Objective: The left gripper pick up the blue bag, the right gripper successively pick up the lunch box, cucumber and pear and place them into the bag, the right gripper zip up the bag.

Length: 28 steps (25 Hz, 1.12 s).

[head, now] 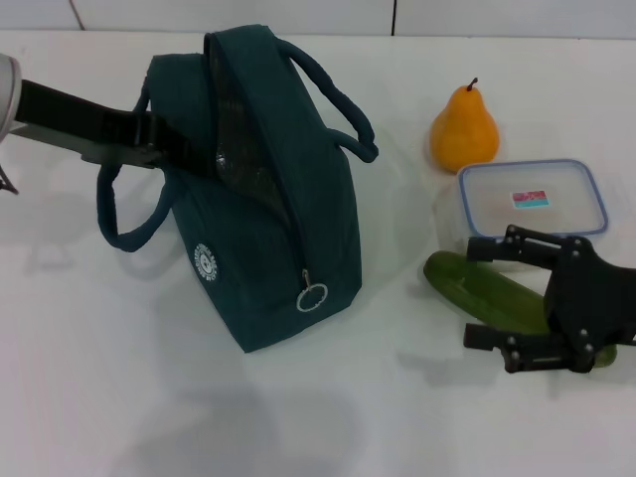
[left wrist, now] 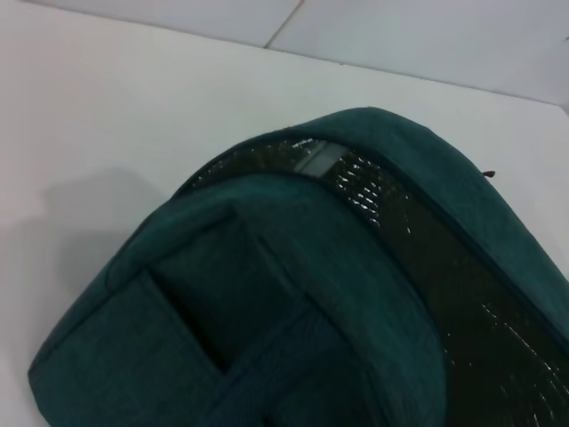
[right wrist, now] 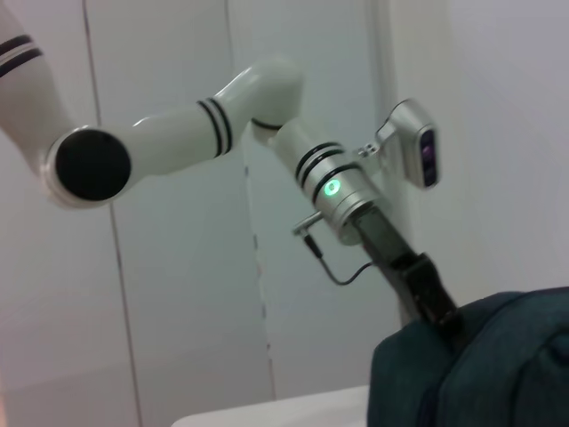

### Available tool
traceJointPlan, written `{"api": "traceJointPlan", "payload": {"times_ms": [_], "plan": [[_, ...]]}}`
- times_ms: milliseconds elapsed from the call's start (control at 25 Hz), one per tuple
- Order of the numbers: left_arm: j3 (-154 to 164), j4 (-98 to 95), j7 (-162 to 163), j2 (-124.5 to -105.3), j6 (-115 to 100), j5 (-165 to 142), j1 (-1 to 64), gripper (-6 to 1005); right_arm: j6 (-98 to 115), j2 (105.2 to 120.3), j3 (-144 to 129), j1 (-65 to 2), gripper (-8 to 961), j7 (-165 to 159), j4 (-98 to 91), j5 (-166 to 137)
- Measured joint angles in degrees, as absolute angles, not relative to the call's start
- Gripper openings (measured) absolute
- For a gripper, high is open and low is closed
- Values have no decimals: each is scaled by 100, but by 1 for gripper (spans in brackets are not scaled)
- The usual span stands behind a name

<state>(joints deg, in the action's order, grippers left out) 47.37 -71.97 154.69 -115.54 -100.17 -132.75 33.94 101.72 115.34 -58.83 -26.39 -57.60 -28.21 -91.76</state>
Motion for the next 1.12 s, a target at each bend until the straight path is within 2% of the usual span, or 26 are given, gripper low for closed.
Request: {"api": "traceJointPlan", "payload": {"times_ms": [320, 760, 1120], "plan": [[4730, -7179, 15748, -11552, -10049, -13227, 3392, 39, 10029, 11539, -5250, -2651, 870, -5990, -2633, -9087], [4736, -7181, 15778, -11553, -10081, -13213, 3390, 39, 8355, 11504, -3809, -2542, 869, -7607, -2307, -8818], [4755, -7176, 15772, -11543, -10082, -13209, 3482, 39, 7494, 11393, -3871, -2532, 869, -8608, -1970, -8876]]}}
